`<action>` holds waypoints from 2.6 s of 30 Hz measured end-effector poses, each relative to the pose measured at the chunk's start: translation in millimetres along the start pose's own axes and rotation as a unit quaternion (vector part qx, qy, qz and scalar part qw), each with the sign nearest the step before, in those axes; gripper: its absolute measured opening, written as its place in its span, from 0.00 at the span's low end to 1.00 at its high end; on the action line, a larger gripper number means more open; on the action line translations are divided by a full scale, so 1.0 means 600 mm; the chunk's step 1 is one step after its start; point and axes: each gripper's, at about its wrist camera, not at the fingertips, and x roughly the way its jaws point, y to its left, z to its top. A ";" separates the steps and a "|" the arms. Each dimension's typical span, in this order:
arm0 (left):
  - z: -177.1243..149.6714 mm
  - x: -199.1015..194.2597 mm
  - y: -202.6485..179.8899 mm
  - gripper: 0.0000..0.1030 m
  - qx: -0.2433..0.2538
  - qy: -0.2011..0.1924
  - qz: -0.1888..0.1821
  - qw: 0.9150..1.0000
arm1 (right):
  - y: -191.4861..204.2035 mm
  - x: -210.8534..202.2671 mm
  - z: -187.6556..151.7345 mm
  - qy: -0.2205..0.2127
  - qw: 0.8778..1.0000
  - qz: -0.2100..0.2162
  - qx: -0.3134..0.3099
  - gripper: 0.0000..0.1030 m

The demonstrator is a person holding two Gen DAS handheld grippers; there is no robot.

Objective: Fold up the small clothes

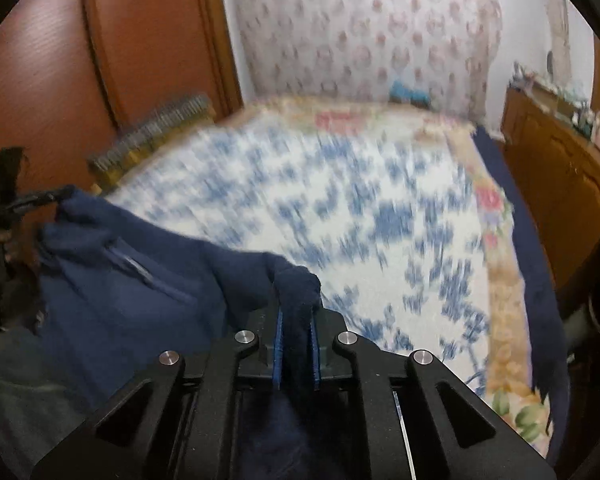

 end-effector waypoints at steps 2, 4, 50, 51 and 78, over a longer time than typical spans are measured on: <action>0.028 -0.025 -0.015 0.01 -0.002 -0.027 -0.012 1.000 | 0.015 -0.031 0.030 -0.019 1.000 0.001 -0.005 0.07; 0.063 -0.052 -0.037 0.00 0.012 -0.053 -0.017 0.998 | 0.035 -0.074 0.069 -0.048 0.999 0.008 -0.019 0.07; 0.353 -0.239 -0.123 0.01 0.106 -0.242 -0.017 0.964 | 0.068 -0.491 0.258 -0.217 0.966 -0.094 -0.101 0.06; 0.355 -0.239 -0.121 0.01 0.105 -0.242 -0.019 0.964 | 0.067 -0.492 0.257 -0.217 0.966 -0.095 -0.101 0.07; 0.344 0.474 -0.023 0.01 0.090 0.026 0.087 0.992 | -0.344 0.254 0.258 0.040 0.993 -0.113 0.013 0.07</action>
